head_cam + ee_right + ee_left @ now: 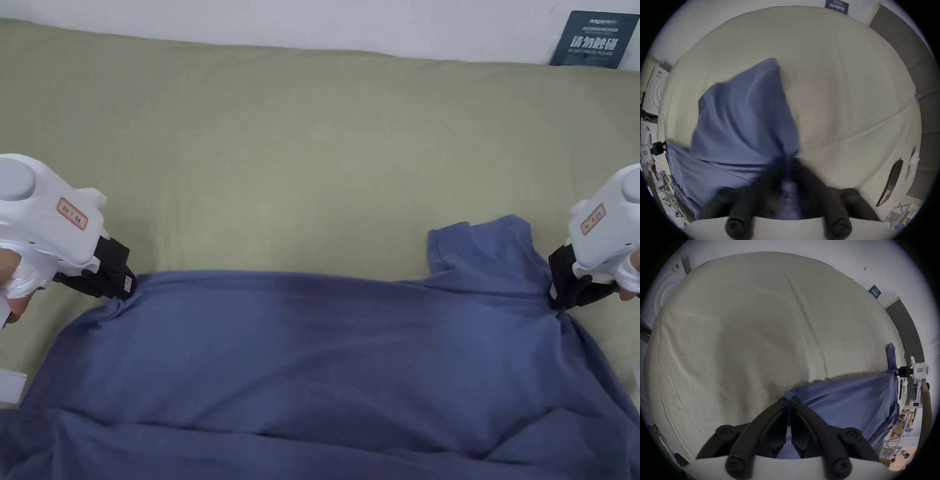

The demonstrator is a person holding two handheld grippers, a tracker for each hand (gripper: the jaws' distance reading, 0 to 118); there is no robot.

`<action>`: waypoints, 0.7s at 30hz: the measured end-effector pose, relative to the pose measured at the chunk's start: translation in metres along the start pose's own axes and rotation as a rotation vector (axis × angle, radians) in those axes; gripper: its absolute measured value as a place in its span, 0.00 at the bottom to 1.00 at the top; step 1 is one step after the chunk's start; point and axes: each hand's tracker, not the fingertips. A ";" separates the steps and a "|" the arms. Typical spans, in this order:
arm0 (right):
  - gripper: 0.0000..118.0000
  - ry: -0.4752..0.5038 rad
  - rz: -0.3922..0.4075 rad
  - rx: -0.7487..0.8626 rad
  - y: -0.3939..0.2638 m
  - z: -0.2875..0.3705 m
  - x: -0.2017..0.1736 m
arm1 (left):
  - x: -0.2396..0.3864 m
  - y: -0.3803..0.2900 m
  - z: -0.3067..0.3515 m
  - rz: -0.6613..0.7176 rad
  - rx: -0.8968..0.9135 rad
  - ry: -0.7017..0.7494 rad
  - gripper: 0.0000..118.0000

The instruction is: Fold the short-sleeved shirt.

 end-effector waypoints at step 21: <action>0.00 0.072 0.158 0.176 -0.047 0.110 -0.013 | 0.016 -0.039 0.101 -0.057 0.196 -0.024 0.04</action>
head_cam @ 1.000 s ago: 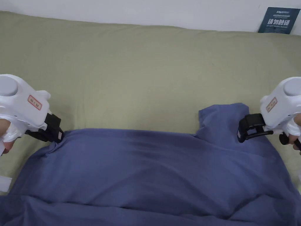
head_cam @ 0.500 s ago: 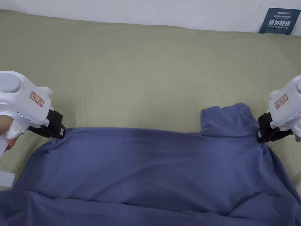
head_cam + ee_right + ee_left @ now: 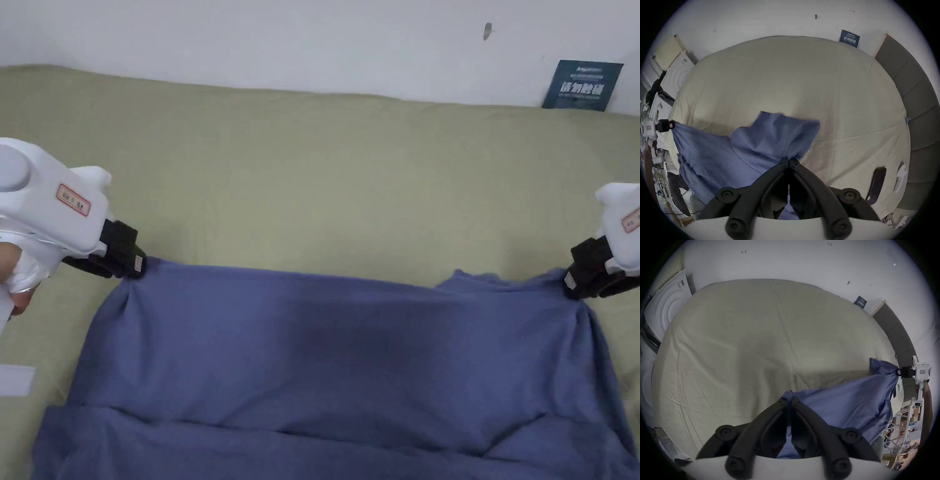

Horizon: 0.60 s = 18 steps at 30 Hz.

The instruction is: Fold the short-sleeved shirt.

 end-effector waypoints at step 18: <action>0.00 0.061 0.044 0.144 -0.139 0.100 -0.002 | -0.005 -0.126 0.088 -0.044 0.083 -0.038 0.04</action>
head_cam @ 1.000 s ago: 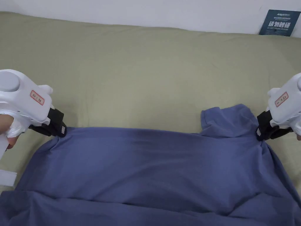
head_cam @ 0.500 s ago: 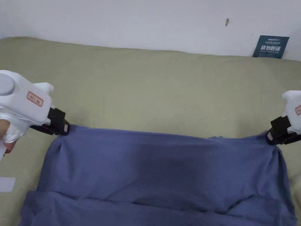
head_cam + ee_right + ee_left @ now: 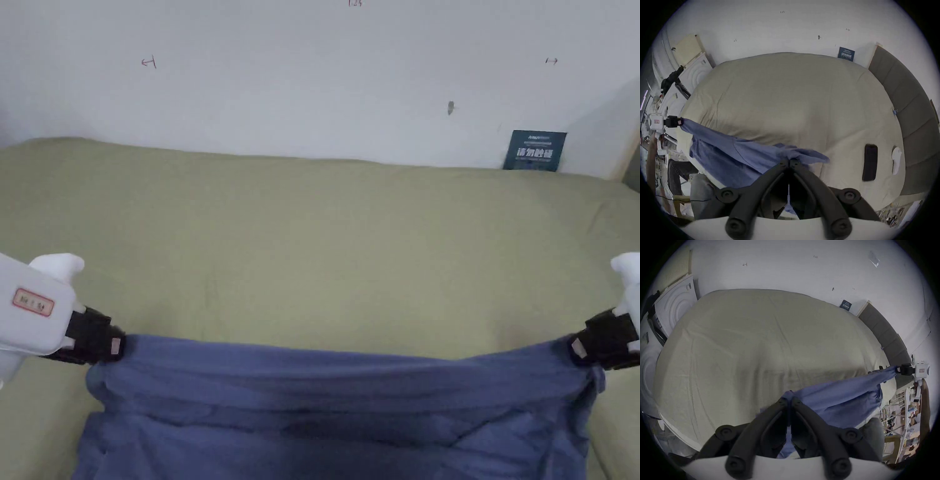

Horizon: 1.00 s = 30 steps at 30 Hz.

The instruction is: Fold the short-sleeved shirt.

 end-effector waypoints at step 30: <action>0.61 -0.040 -0.171 -0.088 -0.168 -0.022 0.009 | -0.032 -0.159 -0.007 0.114 -0.113 0.098 0.69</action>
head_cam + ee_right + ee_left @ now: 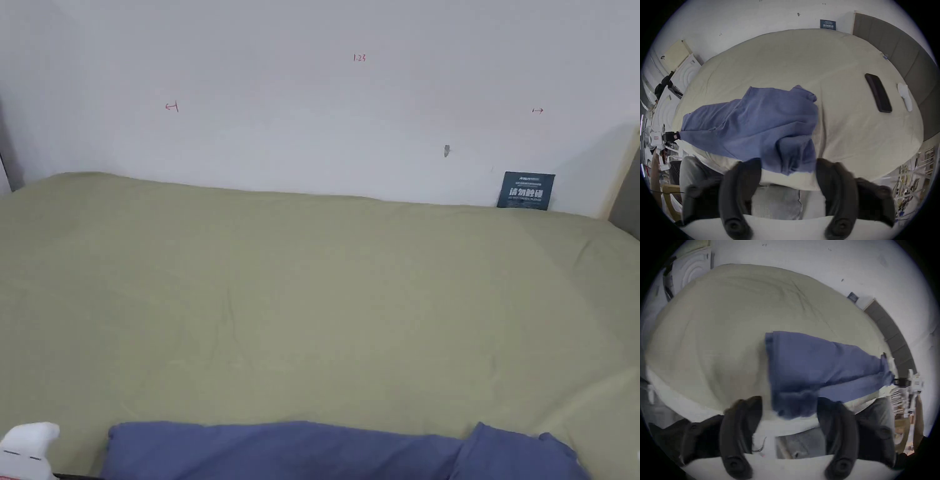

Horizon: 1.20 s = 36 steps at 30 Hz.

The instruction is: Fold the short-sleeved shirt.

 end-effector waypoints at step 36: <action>0.00 -0.137 0.202 0.887 -0.057 0.105 -0.150 | 0.190 -0.060 0.120 -0.158 0.927 0.087 0.00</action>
